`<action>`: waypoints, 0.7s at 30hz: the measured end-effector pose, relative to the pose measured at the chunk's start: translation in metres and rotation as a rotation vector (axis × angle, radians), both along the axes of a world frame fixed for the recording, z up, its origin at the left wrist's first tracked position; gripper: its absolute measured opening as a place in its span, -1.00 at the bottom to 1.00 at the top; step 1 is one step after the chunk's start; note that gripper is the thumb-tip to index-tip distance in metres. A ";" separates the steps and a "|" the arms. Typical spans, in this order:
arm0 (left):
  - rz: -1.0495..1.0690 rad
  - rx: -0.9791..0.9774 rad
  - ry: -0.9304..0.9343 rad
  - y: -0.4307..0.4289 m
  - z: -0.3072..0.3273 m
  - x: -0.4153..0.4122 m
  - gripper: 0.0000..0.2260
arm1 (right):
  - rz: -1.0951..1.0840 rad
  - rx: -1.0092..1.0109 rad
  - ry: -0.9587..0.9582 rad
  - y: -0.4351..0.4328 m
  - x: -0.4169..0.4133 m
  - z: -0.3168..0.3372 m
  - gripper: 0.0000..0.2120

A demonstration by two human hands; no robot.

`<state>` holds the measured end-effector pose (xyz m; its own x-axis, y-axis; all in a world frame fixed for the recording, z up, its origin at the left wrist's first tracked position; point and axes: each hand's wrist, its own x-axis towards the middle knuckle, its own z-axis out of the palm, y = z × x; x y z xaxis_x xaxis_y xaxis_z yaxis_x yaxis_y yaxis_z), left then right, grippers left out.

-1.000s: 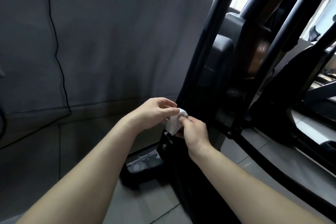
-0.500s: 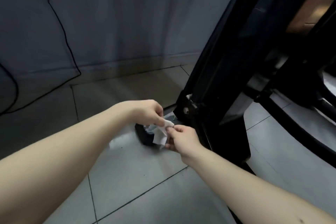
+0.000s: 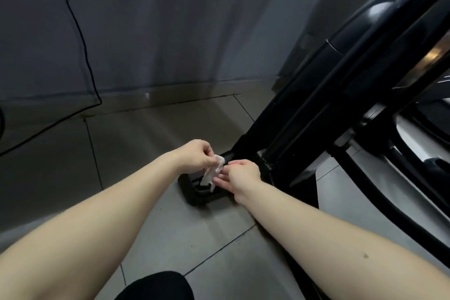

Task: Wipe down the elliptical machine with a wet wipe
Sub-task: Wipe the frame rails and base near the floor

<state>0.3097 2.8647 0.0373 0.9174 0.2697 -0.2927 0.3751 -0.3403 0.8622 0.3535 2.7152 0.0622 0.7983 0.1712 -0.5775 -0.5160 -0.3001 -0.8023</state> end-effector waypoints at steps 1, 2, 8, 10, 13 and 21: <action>0.030 0.002 -0.023 0.002 0.003 0.002 -0.78 | -0.006 0.042 0.030 0.006 0.001 0.006 -0.79; 0.048 -0.008 -0.045 0.003 0.007 0.004 -0.77 | -0.004 0.090 0.063 0.010 0.002 0.011 -0.78; 0.050 -0.097 -0.079 0.006 0.026 0.016 -0.86 | 0.023 0.235 0.065 0.026 0.026 0.023 -0.79; 0.102 -0.112 -0.105 0.013 0.027 0.012 -0.83 | 0.074 0.211 0.030 0.034 0.030 0.022 -0.75; 0.167 -0.115 -0.145 0.015 0.031 0.008 -0.87 | 0.155 0.190 0.014 0.034 0.026 0.021 -0.83; 0.026 -0.002 -0.249 -0.024 0.064 0.019 -0.92 | 0.136 0.229 -0.103 -0.024 0.017 0.049 -0.86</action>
<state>0.3289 2.8407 0.1016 0.9539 0.2942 -0.0593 0.1600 -0.3311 0.9299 0.3707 2.6909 0.1115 0.8114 0.3977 -0.4284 -0.3955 -0.1662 -0.9033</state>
